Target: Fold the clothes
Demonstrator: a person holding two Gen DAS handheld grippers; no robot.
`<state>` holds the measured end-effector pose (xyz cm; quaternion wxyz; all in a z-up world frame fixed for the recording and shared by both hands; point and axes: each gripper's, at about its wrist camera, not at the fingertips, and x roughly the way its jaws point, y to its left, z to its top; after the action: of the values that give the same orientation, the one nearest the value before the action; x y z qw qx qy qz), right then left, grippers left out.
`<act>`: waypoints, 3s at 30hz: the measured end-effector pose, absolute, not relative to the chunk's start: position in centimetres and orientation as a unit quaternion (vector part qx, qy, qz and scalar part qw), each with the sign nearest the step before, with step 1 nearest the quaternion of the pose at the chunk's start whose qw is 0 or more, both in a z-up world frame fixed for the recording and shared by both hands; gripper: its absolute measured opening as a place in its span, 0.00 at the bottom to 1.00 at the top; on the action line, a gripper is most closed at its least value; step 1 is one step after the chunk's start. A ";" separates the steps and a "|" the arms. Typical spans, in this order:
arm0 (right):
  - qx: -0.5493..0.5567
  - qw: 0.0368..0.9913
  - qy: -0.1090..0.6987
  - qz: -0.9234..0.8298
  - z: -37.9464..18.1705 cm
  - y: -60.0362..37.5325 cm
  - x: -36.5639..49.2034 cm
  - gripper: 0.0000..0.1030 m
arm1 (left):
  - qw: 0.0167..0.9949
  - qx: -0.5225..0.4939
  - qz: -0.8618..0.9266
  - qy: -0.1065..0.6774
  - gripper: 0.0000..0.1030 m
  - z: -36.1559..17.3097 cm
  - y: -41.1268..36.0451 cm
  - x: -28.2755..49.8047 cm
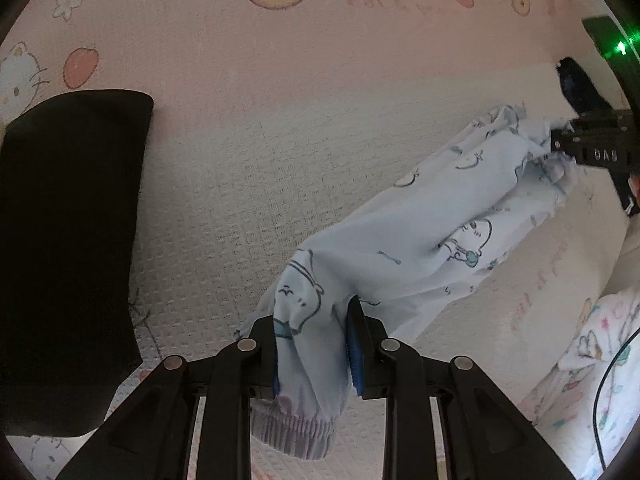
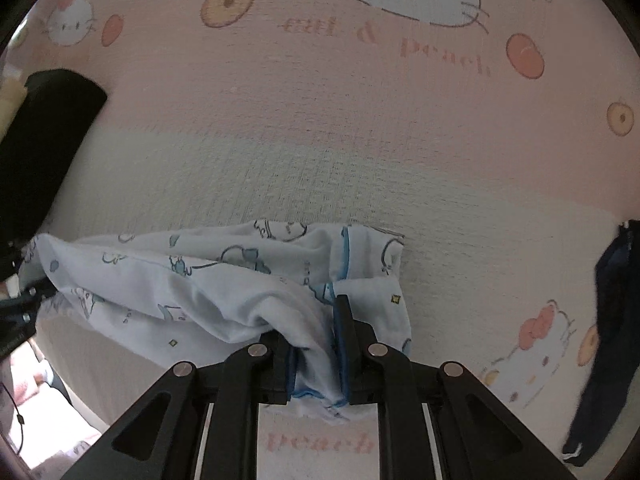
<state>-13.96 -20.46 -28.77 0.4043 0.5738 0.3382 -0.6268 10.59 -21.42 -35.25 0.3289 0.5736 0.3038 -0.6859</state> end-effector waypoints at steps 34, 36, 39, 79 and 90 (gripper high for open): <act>0.444 0.525 0.243 -0.684 -27.1 -11.2 -14.9 0.77 | 0.435 0.391 -0.670 0.457 0.62 -33.0 -18.2 16.4; 0.449 0.524 0.254 -0.677 -27.7 -11.2 -14.9 0.77 | 0.439 0.404 -0.668 0.444 0.62 -33.1 -18.2 16.0; 0.446 0.519 0.273 -0.676 -28.4 -11.1 -15.0 0.77 | 0.444 0.419 -0.665 0.430 0.62 -33.3 -18.2 15.6; 0.512 0.446 0.154 -0.718 -30.3 -8.5 -15.6 0.70 | 0.449 0.372 -0.671 0.458 0.54 -33.3 -18.6 18.3; 0.566 0.431 0.122 -0.692 -32.7 -6.2 -15.8 0.71 | 0.422 0.376 -0.662 0.493 0.55 -34.3 -16.9 16.5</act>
<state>-15.78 -6.19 -32.66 0.4308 0.5661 0.1215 -0.6923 16.48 -16.94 -34.26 0.4220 0.3755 0.4927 -0.6619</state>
